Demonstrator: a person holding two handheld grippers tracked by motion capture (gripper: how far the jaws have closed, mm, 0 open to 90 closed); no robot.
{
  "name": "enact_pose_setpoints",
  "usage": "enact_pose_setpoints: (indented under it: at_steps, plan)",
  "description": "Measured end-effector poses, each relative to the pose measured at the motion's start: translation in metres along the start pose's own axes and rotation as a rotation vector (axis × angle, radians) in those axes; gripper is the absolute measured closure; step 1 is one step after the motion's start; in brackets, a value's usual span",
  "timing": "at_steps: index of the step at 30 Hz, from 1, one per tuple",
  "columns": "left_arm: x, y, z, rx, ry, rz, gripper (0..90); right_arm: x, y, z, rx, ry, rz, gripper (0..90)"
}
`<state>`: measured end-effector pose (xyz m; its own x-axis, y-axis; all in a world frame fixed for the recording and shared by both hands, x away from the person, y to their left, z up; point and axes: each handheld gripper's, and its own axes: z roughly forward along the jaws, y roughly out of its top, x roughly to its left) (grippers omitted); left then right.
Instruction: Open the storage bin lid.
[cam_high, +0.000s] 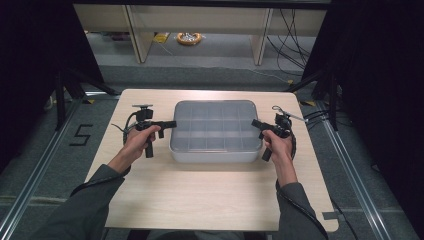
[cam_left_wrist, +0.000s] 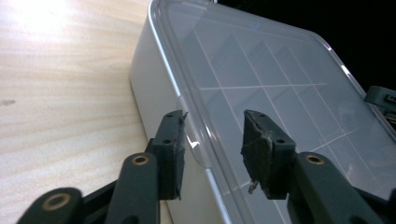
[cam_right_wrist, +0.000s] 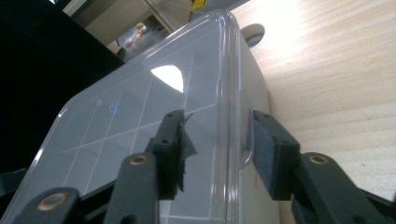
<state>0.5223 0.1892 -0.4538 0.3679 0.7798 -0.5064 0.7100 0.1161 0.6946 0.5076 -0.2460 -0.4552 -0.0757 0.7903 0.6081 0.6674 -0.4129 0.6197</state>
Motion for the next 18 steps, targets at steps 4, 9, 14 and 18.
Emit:
enact_pose_setpoints:
  at_steps: [4, 9, 14, 18]
  plan:
    - [-0.008, 0.002, -0.002, -0.001, -0.140, -0.076, 66.1, 0.001, 0.001, -0.003, -0.013, -0.008, -0.052, 62.1]
    - [-0.019, 0.003, 0.004, -0.003, 0.001, 0.018, 55.4, 0.005, -0.001, -0.002, 0.011, -0.016, -0.006, 62.4]
    - [0.002, 0.006, 0.006, -0.006, 0.109, 0.009, 50.1, 0.000, -0.001, 0.003, -0.002, -0.027, -0.051, 62.2]
    - [0.009, 0.004, 0.009, 0.015, 0.071, -0.041, 51.1, 0.001, -0.001, 0.003, 0.005, -0.024, -0.037, 62.2]
